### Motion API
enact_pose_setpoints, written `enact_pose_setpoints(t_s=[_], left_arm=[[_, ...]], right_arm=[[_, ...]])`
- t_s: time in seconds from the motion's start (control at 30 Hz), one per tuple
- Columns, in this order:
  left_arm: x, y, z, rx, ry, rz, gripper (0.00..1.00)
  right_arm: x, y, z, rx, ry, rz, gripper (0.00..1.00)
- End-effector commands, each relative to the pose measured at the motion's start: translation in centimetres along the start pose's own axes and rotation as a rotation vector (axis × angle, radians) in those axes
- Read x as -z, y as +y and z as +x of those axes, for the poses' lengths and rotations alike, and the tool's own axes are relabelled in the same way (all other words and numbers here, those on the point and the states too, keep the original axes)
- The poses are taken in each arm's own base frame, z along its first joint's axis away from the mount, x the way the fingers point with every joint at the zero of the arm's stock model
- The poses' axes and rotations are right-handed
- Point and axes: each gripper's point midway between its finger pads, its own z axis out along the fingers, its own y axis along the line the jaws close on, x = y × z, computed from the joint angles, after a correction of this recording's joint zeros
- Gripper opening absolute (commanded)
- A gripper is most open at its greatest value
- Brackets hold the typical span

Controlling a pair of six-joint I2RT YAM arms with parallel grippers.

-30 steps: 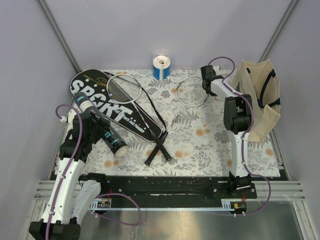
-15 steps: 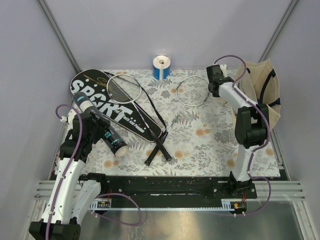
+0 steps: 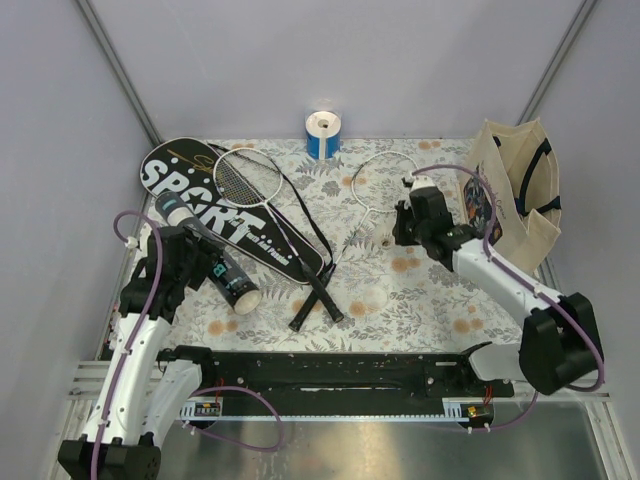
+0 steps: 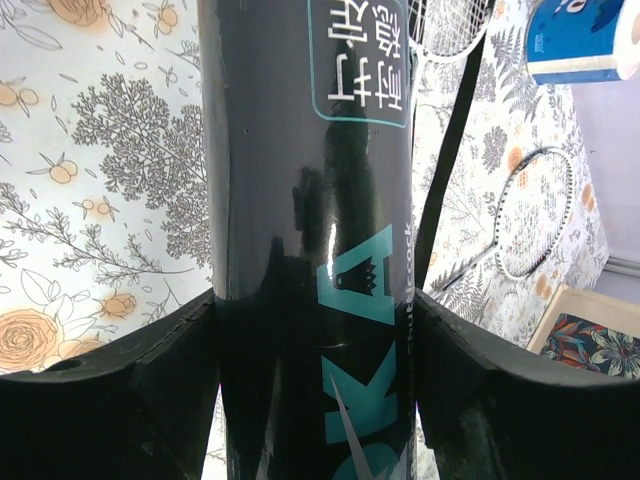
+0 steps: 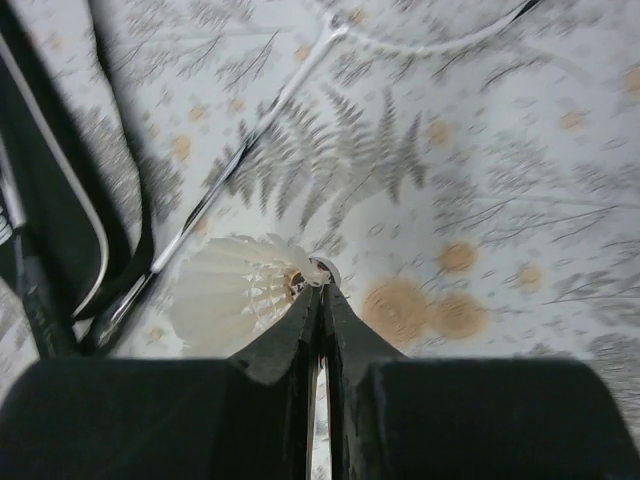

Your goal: Pack up the badminton gear

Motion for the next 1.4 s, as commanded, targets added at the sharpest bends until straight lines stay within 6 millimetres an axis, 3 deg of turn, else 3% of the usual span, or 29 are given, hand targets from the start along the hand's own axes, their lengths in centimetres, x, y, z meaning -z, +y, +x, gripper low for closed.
enact_pose_setpoints(t_s=[0.0,0.07,0.17,0.33,0.5,0.63,0.83,1.0,1.37], left_arm=[[-0.1,-2.3,-0.7,0.049,-0.002,0.067,0.18],[-0.4,-2.2,-0.5,0.060,0.005,0.060,0.18],[-0.8,-2.5,-0.2,0.096,0.024,0.067,0.18],[-0.4,-4.7,1.0,0.217,0.133,0.099,0.18],[-0.1,-5.1,1.9,0.319,0.221,0.031,0.18],[0.2,-5.8,2.7,0.378,0.281,0.037,0.18],[0.3,-5.6,2.9,0.402,0.275,0.023,0.17],[0.1,-4.9,3.5,0.412,0.292,-0.008,0.17],[0.4,-5.0,3.5,0.414,0.298,-0.016,0.17]], right_arm=[[1.1,3.6,1.9,-0.115,-0.064,-0.220,0.11],[1.3,3.1,2.7,-0.115,-0.083,-0.213,0.09],[3.0,4.6,2.7,-0.128,-0.121,-0.323,0.08],[10.1,9.5,-1.2,-0.180,-0.329,-0.677,0.08],[17.7,13.1,-3.2,-0.112,-0.599,-0.954,0.07],[21.6,15.9,-3.2,-0.036,-0.694,-1.088,0.09],[25.3,20.7,-3.0,0.022,-0.746,-1.244,0.09],[26.0,25.0,-2.0,0.103,-0.749,-1.261,0.08],[23.9,29.9,-2.1,0.194,-0.765,-1.126,0.08]])
